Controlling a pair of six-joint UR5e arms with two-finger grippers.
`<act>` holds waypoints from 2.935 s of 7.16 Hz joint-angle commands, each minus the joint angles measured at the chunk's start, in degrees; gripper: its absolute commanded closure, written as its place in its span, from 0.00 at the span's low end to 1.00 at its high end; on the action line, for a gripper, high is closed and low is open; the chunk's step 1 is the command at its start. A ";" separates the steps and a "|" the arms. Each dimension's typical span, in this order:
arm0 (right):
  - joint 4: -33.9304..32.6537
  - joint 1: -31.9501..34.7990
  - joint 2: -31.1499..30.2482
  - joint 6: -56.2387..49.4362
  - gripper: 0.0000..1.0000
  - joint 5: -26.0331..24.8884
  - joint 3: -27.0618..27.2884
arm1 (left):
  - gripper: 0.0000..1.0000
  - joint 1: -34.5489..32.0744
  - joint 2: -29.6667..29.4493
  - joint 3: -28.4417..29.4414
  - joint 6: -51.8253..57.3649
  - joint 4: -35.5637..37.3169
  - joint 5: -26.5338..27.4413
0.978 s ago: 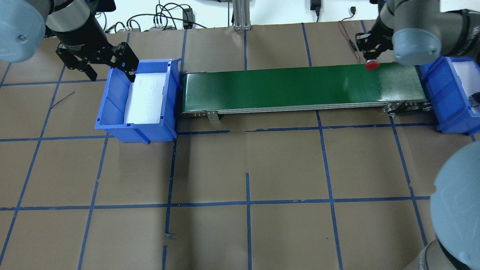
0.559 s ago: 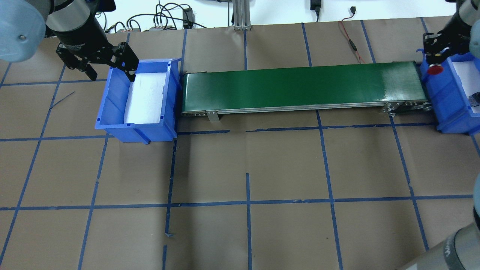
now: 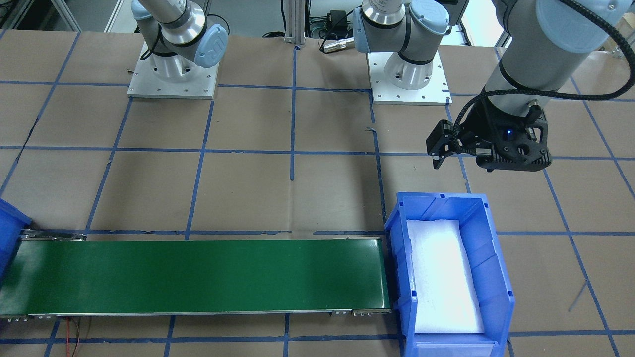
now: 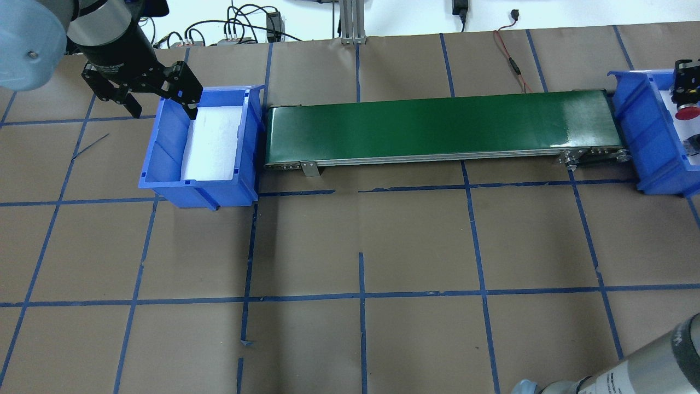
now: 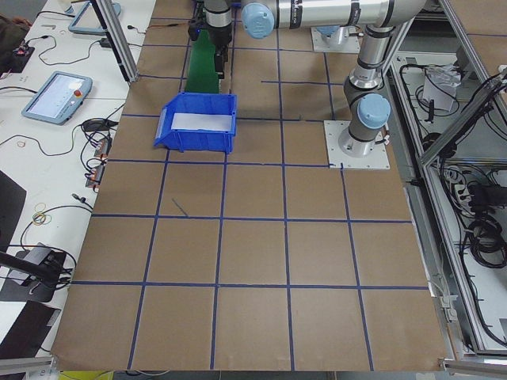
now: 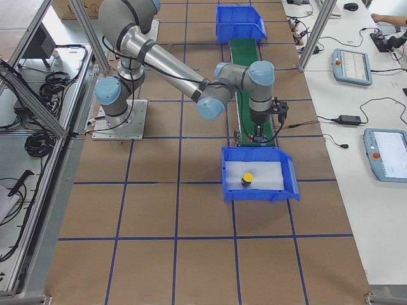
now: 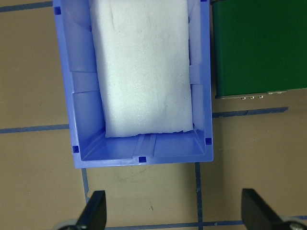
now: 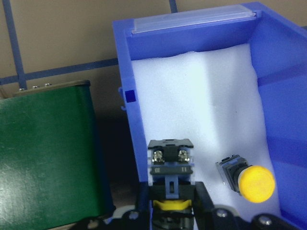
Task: Transport two buttons from left to right
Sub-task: 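Carry the red-capped button with the right gripper into the far bin, then lower the red-capped button onto the foam and open the right gripper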
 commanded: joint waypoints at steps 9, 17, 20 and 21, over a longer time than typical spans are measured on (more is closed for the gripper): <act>-1.36 -7.99 2.71 -67.89 0.95 11.03 -0.35 | 0.00 0.00 -0.01 0.09 0.00 0.01 -0.09; -0.48 -8.00 12.92 -105.64 0.92 12.54 -5.89 | 0.00 0.00 -0.01 0.09 -0.09 0.01 -0.09; -0.56 -8.00 12.92 -106.03 0.40 13.59 -5.89 | 0.00 0.00 -0.01 0.09 -0.09 0.10 -0.09; -0.74 -7.91 12.83 -106.55 0.00 14.21 -5.72 | 0.00 0.00 -0.01 0.09 -0.09 0.10 -0.09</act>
